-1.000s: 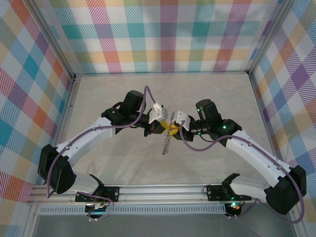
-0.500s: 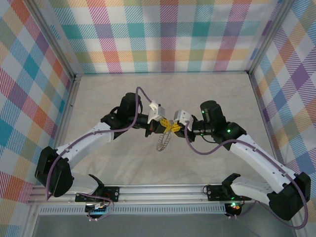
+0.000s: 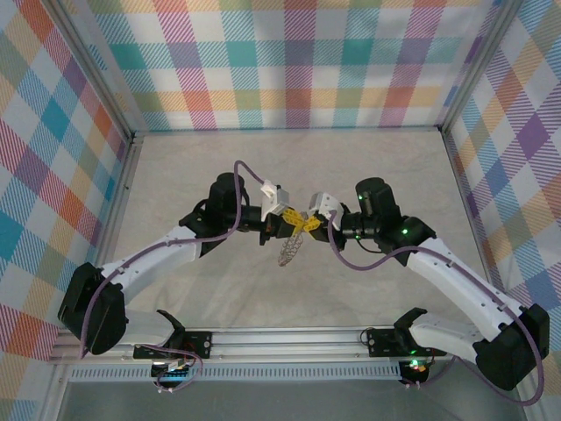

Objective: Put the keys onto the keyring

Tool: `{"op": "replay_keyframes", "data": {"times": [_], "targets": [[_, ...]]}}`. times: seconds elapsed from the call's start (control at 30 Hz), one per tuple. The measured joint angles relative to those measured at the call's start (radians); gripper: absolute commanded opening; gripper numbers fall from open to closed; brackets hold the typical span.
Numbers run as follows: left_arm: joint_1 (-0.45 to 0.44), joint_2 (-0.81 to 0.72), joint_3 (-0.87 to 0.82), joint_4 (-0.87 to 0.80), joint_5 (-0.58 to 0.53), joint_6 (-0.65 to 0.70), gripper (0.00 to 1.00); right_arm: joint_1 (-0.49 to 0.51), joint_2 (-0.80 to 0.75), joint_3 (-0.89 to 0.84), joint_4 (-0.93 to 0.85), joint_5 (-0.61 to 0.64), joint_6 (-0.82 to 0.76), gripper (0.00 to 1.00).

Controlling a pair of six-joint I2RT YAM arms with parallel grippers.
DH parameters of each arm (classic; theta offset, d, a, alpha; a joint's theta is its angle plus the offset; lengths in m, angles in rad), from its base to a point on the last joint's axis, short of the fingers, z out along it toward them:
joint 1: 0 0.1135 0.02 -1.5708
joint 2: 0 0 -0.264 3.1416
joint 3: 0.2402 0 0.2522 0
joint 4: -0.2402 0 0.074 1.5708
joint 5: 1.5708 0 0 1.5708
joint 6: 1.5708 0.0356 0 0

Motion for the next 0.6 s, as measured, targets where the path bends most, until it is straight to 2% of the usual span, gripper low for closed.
{"op": "replay_keyframes", "data": {"times": [0.13, 0.23, 0.37, 0.5, 0.6], "targets": [[-0.013, 0.014, 0.134, -0.249, -0.020, 0.142, 0.21, 0.021, 0.047, 0.070, -0.102, 0.039, -0.081, 0.00], [-0.013, 0.040, 0.203, -0.378, -0.021, 0.211, 0.22, 0.045, 0.087, 0.121, -0.176, 0.085, -0.140, 0.00], [-0.015, 0.103, 0.254, -0.510, -0.033, 0.259, 0.21, 0.060, 0.122, 0.151, -0.236, 0.125, -0.186, 0.00], [-0.014, 0.136, 0.265, -0.574, -0.031, 0.286, 0.22, 0.057, 0.126, 0.151, -0.283, 0.150, -0.200, 0.00], [-0.014, 0.136, 0.270, -0.605, -0.039, 0.304, 0.08, 0.059, 0.126, 0.151, -0.295, 0.148, -0.204, 0.00]]}}
